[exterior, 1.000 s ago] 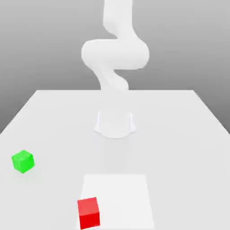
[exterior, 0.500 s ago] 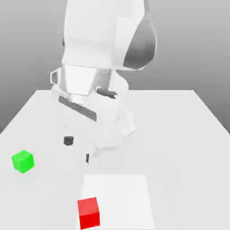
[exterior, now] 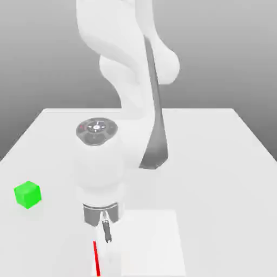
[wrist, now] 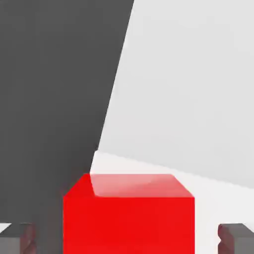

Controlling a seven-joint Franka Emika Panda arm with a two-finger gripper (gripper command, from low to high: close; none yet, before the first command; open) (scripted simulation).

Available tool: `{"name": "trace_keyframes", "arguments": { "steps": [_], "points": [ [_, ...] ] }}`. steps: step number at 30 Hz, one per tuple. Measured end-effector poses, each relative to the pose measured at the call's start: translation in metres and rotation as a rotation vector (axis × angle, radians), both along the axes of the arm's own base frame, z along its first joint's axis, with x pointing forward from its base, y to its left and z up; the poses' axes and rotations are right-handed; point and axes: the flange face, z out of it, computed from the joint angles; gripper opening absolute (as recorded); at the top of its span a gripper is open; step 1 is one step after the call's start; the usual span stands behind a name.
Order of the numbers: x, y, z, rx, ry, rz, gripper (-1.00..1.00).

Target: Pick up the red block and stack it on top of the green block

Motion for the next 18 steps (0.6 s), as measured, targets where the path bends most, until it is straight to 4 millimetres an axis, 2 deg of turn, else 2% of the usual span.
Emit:
{"name": "trace_keyframes", "arguments": {
  "steps": [5, 11, 12, 14, 18],
  "points": [
    [0.000, 0.000, -0.001, 0.000, -0.002, 0.000, -1.00],
    [0.000, 0.000, 0.052, -0.001, -0.001, -0.001, -1.00],
    [-0.004, -0.010, 0.059, -0.002, 0.000, -0.008, -1.00],
    [-0.023, -0.052, 0.065, -0.014, 0.008, -0.043, -1.00],
    [-0.080, -0.141, 0.077, -0.025, 0.021, -0.138, -1.00]
  ]
}}
